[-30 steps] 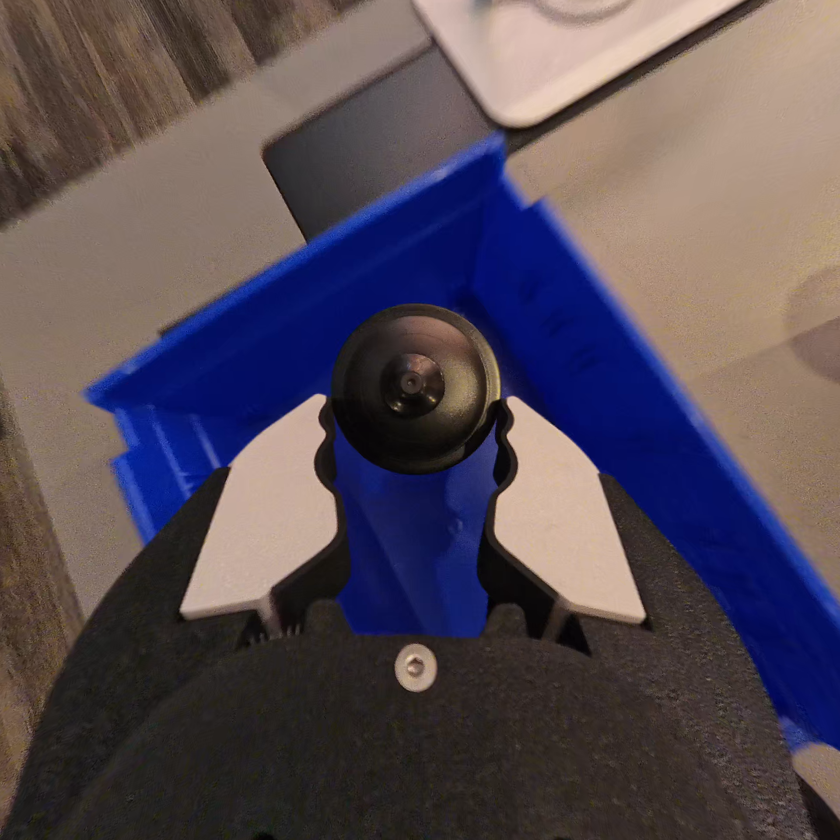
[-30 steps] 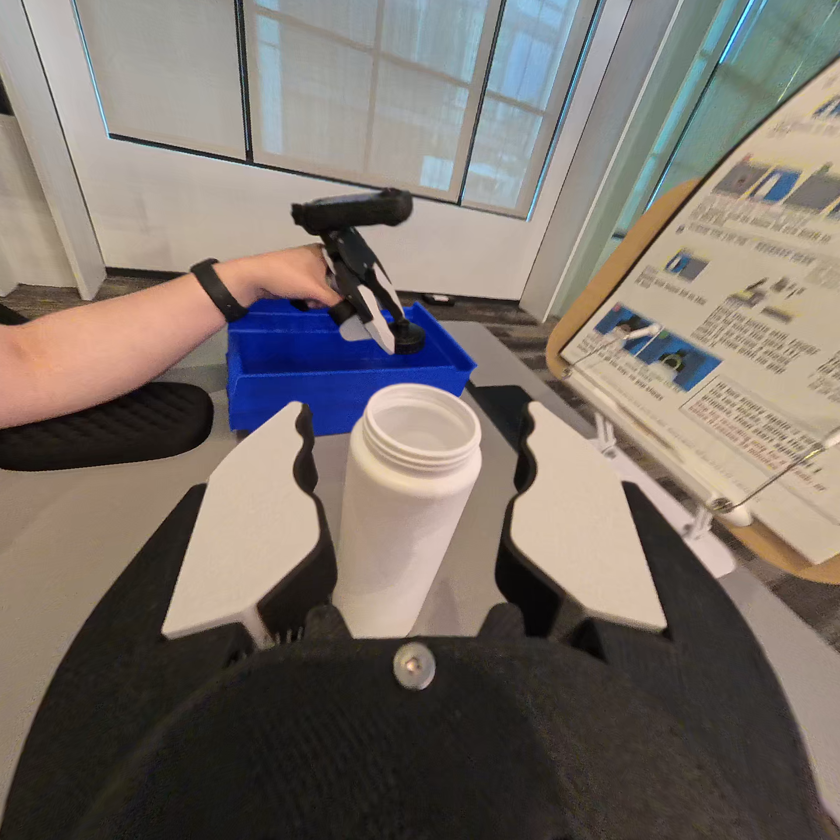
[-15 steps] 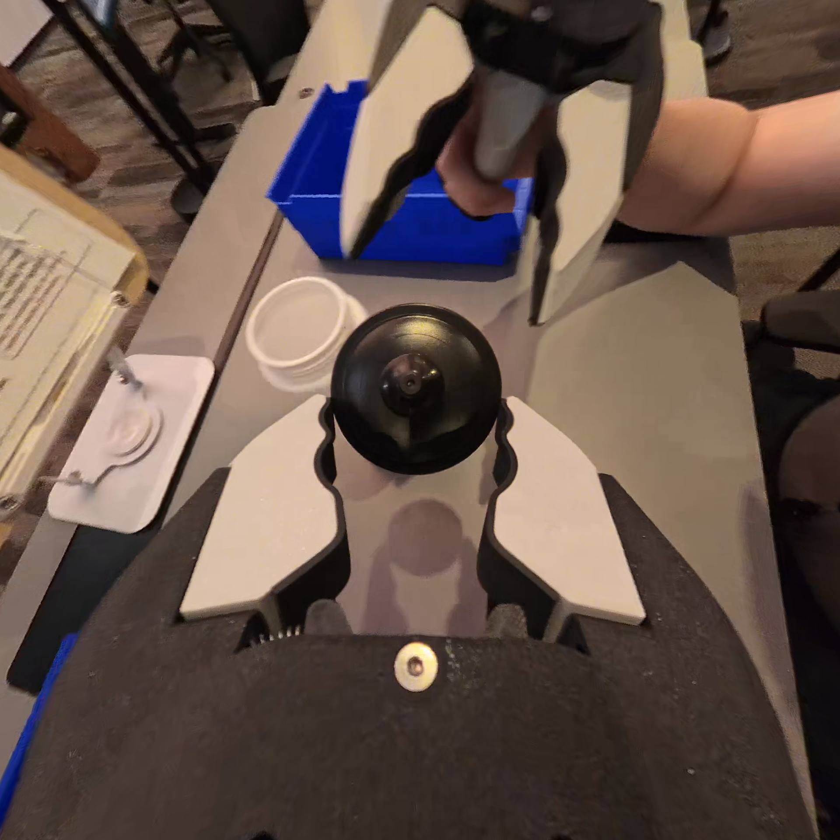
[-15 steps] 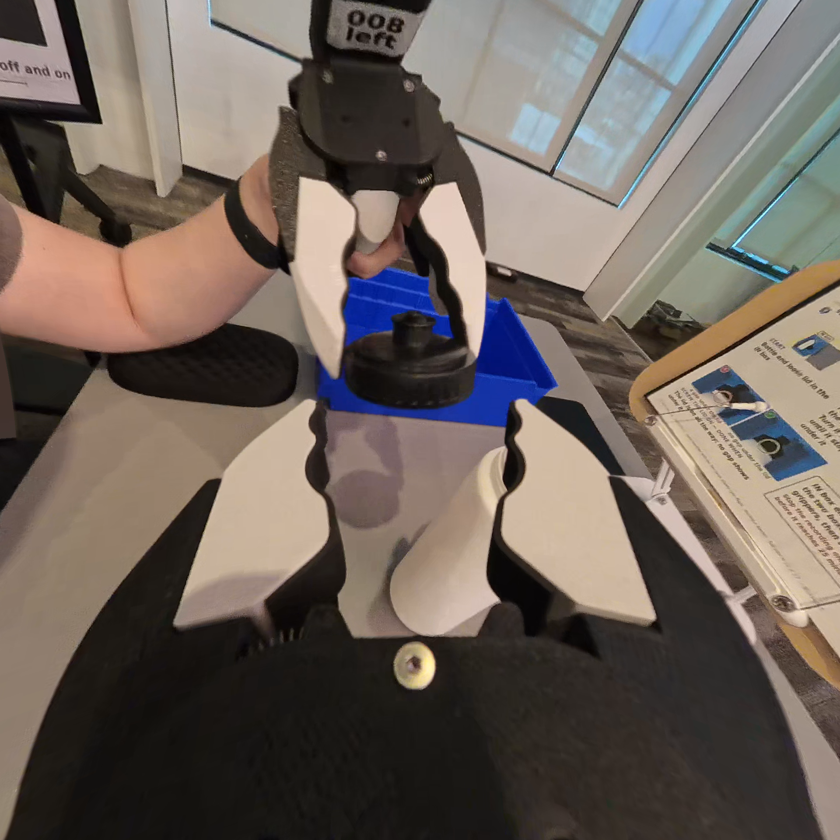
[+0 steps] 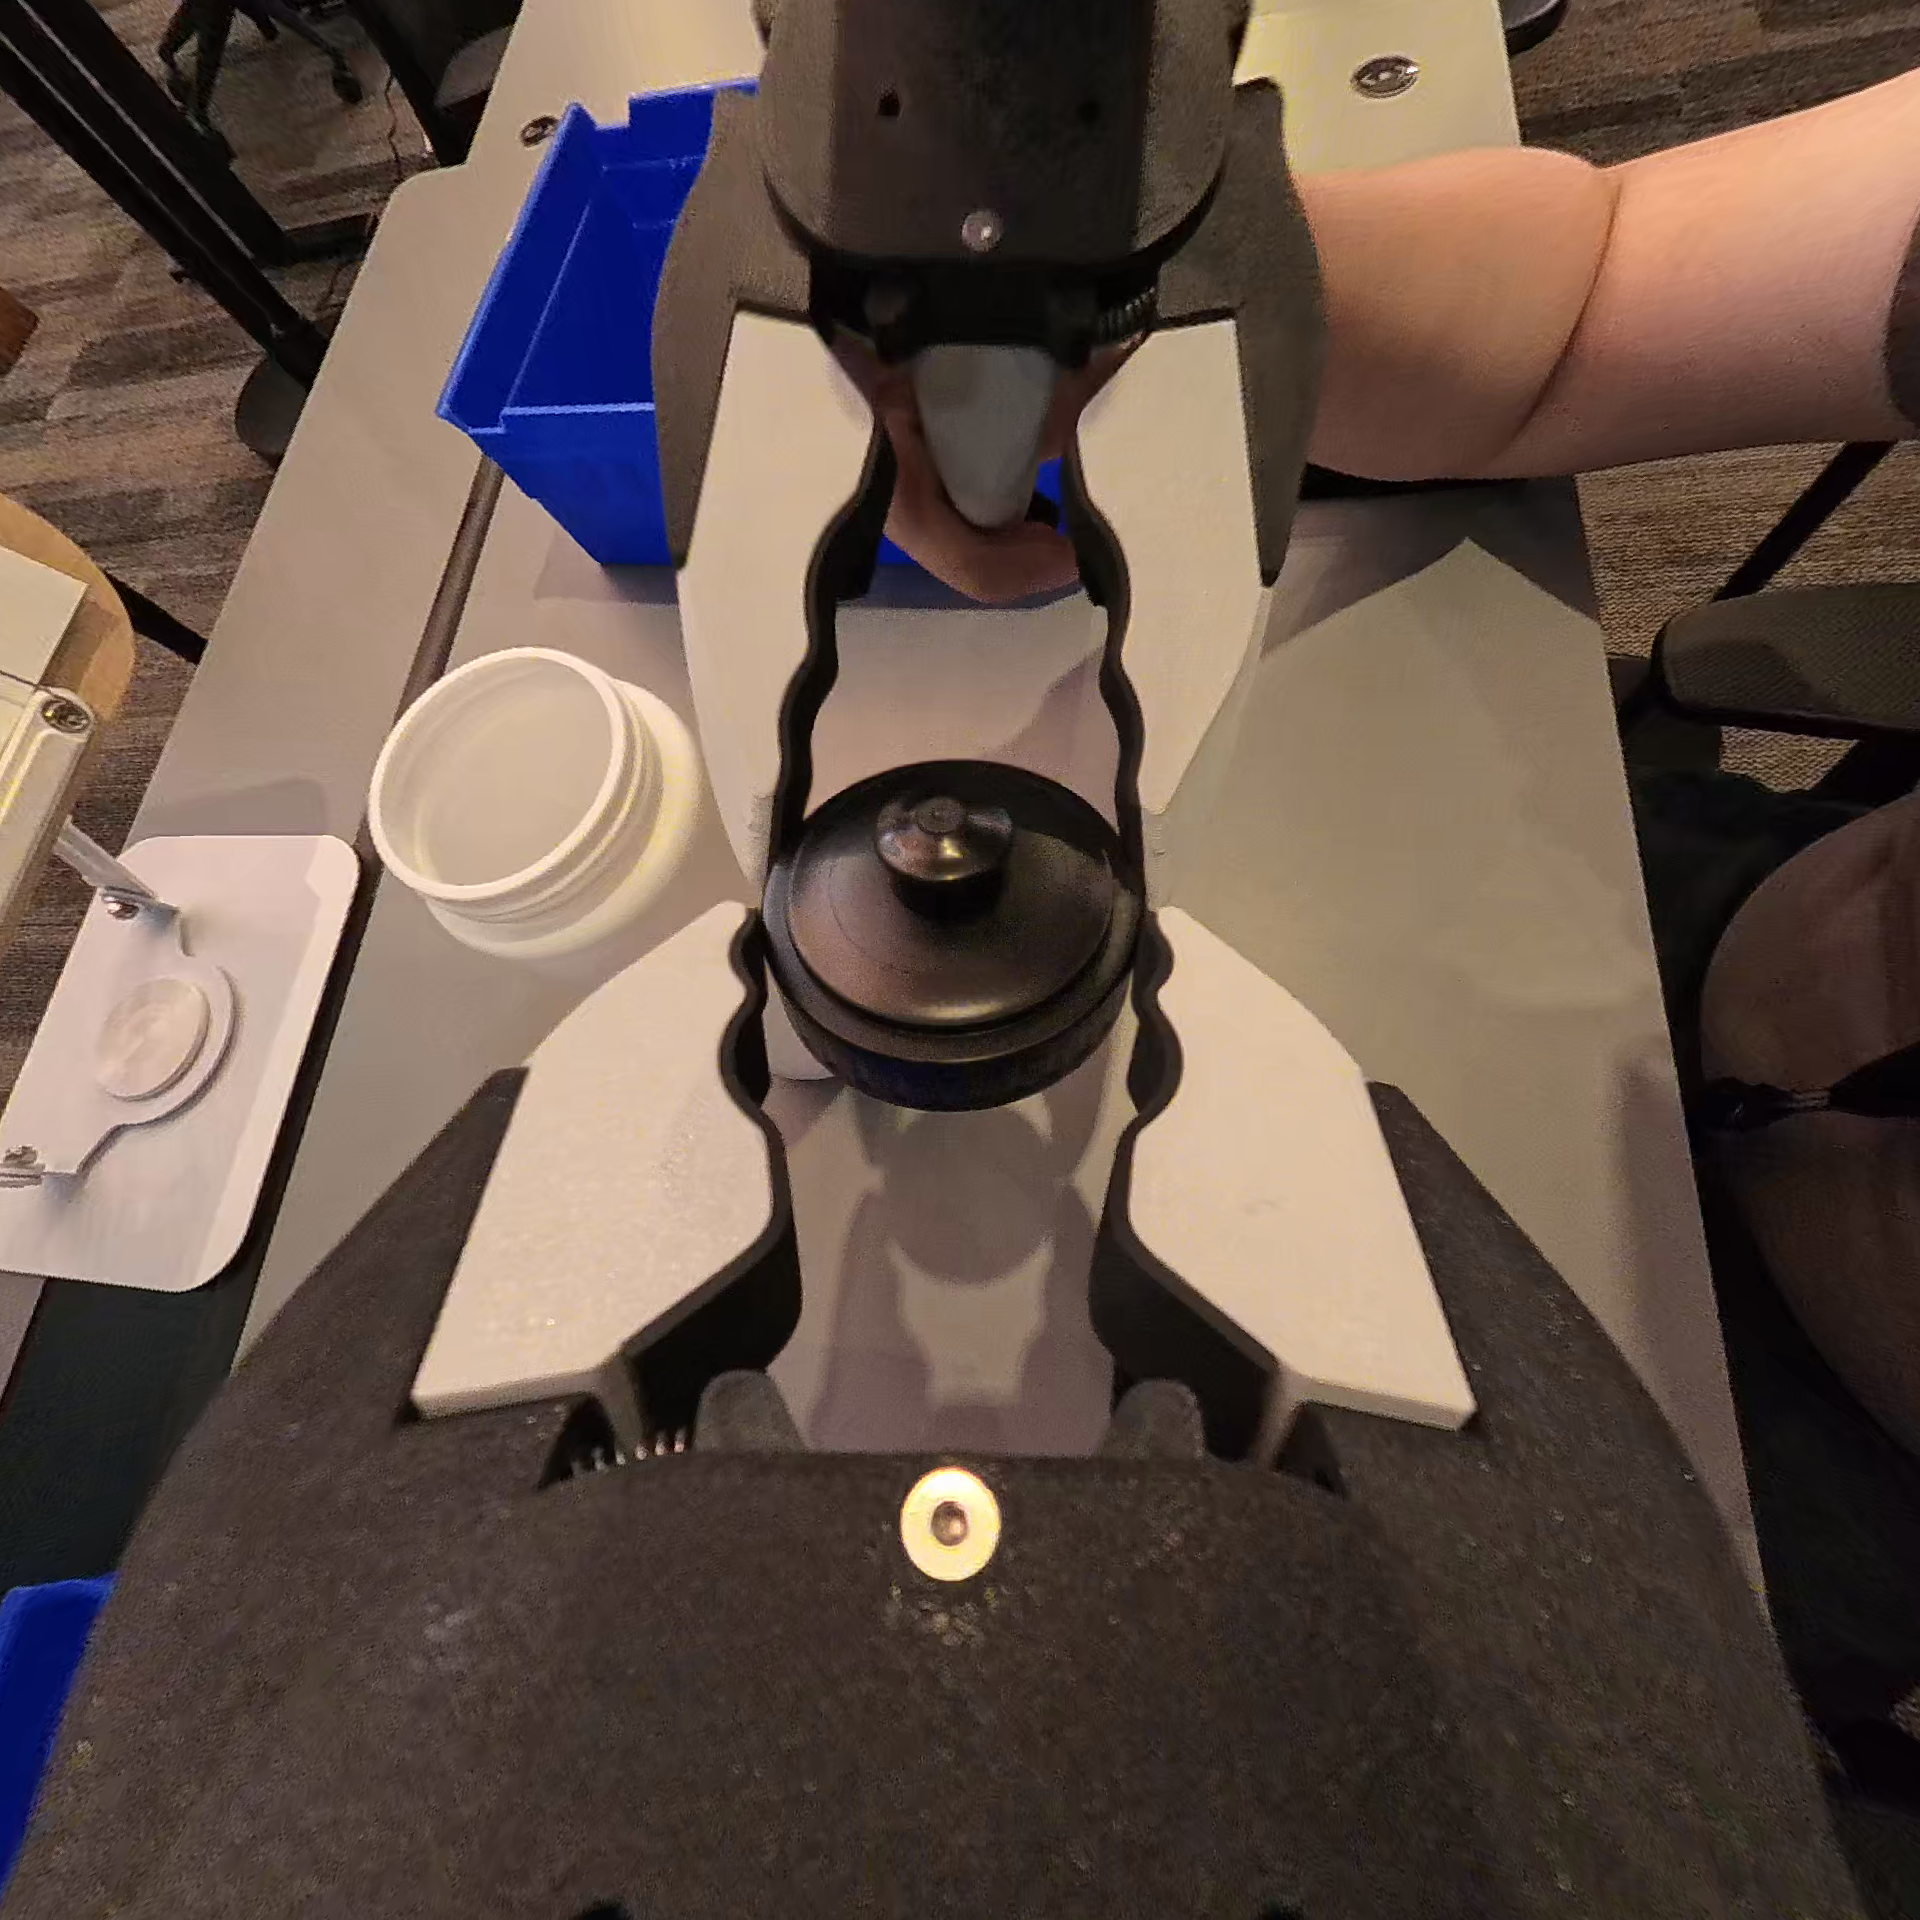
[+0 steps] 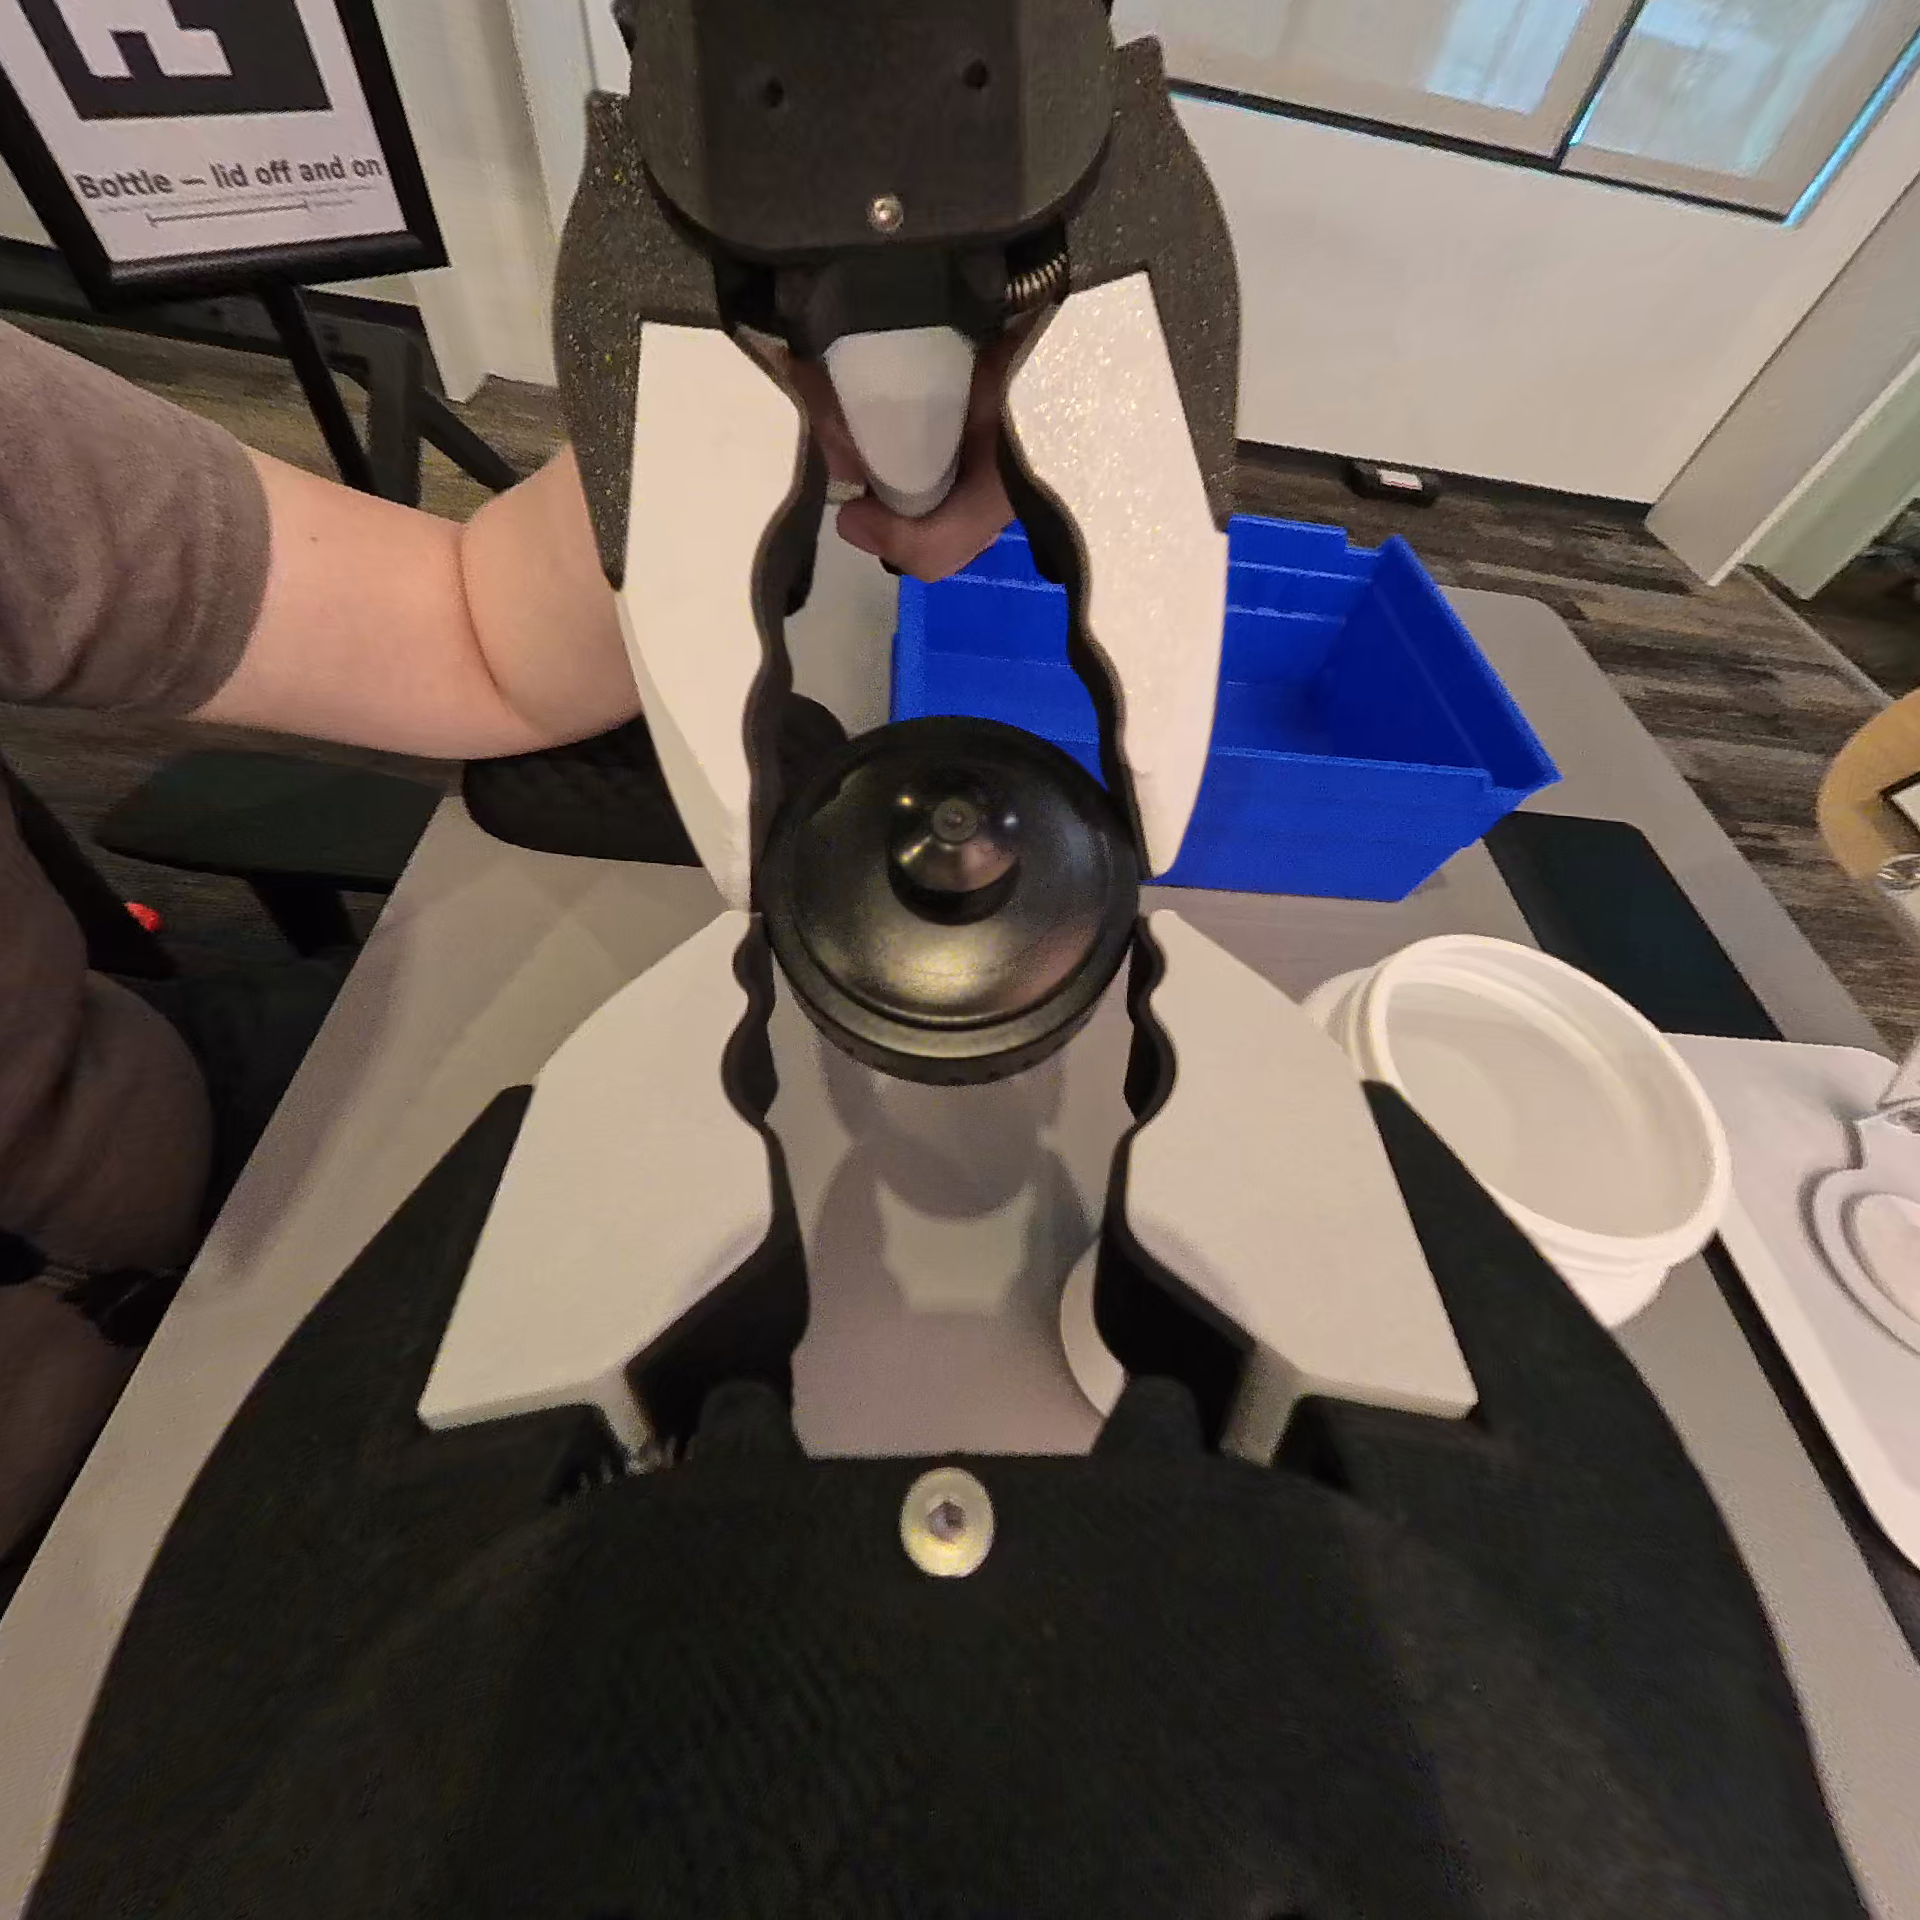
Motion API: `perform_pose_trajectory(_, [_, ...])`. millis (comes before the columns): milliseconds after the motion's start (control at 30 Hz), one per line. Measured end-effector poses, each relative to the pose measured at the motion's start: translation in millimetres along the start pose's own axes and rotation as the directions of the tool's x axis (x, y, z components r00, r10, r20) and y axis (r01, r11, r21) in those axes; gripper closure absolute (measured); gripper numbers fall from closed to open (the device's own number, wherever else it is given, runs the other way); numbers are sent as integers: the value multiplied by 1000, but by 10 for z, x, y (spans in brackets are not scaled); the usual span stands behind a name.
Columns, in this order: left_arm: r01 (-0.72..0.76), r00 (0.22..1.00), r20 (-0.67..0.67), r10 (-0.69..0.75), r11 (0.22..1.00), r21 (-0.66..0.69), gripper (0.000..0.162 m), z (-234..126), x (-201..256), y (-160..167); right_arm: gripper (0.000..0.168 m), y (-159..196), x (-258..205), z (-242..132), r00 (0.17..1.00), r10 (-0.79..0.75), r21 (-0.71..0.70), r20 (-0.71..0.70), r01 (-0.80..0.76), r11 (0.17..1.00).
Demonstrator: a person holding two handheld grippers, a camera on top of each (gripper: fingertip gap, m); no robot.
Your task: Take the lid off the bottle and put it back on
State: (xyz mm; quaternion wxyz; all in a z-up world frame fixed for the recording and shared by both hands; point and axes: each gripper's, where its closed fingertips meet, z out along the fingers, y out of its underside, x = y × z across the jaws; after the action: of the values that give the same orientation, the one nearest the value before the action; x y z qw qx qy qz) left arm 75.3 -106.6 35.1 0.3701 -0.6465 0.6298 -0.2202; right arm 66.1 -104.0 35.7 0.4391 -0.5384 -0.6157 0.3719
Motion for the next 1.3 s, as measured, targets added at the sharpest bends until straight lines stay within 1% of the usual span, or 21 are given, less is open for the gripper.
perform_pose_trajectory(100, [-6, 1000, 29, 6, 1000, 9, 94, -39, -32, -17, 101, -39, 34, -8, 1000, -5, 35, -18, 6, 999])
perform_pose_trajectory(167, [2, 1000, 17, -2, 1000, 31, 94, -75, -18, -50, 100, -50, 25, -16, 1000, 0, 42, -8, 0, 999])
perform_pose_trajectory(367, [5, 1000, -14, -4, 996, 89, 94, -142, 29, -136, 102, -191, -32, -57, 997, -69, 124, -21, 71, 990])
perform_pose_trajectory(533, [-8, 1000, -3, 9, 990, 141, 94, -184, 33, -206, 102, -251, -35, -102, 995, -96, 150, -40, 101, 984])
perform_pose_trajectory(567, [-7, 1000, -1, 8, 987, 160, 93, -205, 27, -233, 102, -258, -30, -113, 993, -105, 147, -50, 112, 983])
perform_pose_trajectory(633, [2, 1000, 23, -7, 980, 200, 84, -258, -34, -274, 102, -299, -10, -152, 989, -123, 159, -81, 135, 978])
perform_pose_trajectory(700, [-3, 999, 51, -9, 973, 230, 82, -300, -105, -287, 102, -339, 16, -207, 988, -121, 172, -100, 137, 976])
perform_pose_trajectory(733, [-11, 998, 57, -4, 968, 249, 83, -314, -125, -299, 102, -349, 38, -236, 987, -116, 175, -109, 134, 976])
perform_pose_trajectory(833, [-30, 999, 50, 15, 948, 317, 97, -337, -128, -367, 102, -374, 85, -315, 988, -97, 194, -118, 119, 974])
perform_pose_trajectory(867, [-30, 999, 46, 16, 944, 328, 99, -328, -124, -379, 102, -381, 93, -331, 989, -94, 200, -118, 117, 973])
perform_pose_trajectory(967, [-24, 999, 35, 14, 947, 320, 97, -252, -113, -372, 102, -389, 90, -349, 988, -102, 199, -120, 125, 972])
perform_pose_trajectory(1067, [-22, 999, 30, 13, 952, 304, 92, -168, -98, -362, 102, -368, 70, -334, 987, -112, 178, -112, 130, 975])
perform_pose_trajectory(1300, [-12, 1000, 16, 8, 949, 314, 95, -143, -91, -372, 102, -350, 83, -345, 986, -117, 158, -119, 136, 978])
